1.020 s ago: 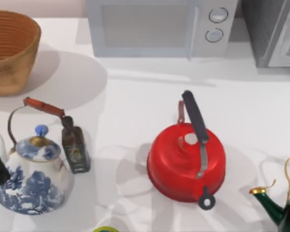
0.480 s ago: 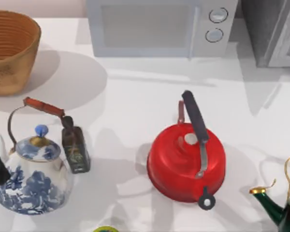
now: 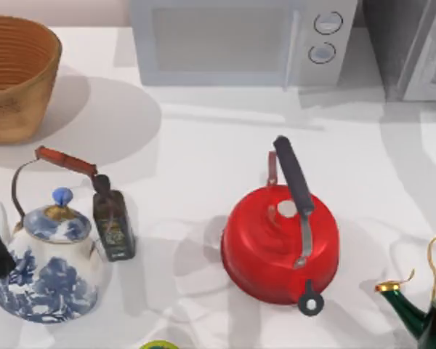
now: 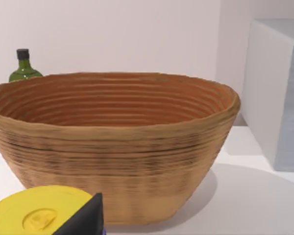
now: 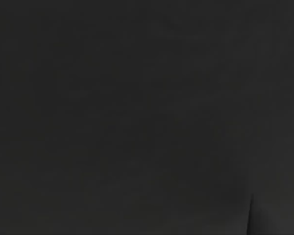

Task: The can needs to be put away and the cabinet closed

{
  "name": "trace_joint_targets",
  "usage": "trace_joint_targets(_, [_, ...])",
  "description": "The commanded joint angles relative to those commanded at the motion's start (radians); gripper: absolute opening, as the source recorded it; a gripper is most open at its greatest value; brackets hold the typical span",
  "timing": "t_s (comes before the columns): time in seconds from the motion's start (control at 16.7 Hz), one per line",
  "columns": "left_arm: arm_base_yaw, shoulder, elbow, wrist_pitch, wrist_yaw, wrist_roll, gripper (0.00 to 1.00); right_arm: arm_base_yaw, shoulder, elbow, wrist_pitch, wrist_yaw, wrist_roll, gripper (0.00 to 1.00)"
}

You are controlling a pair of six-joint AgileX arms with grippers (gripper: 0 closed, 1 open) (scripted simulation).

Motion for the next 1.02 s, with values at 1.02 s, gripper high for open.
trace_joint_targets(1.02, [0.000, 0.000, 0.000, 0.000, 0.000, 0.000, 1.00, 0.003, 0.111, 0.097, 0.038, 0.049, -0.009, 1.00])
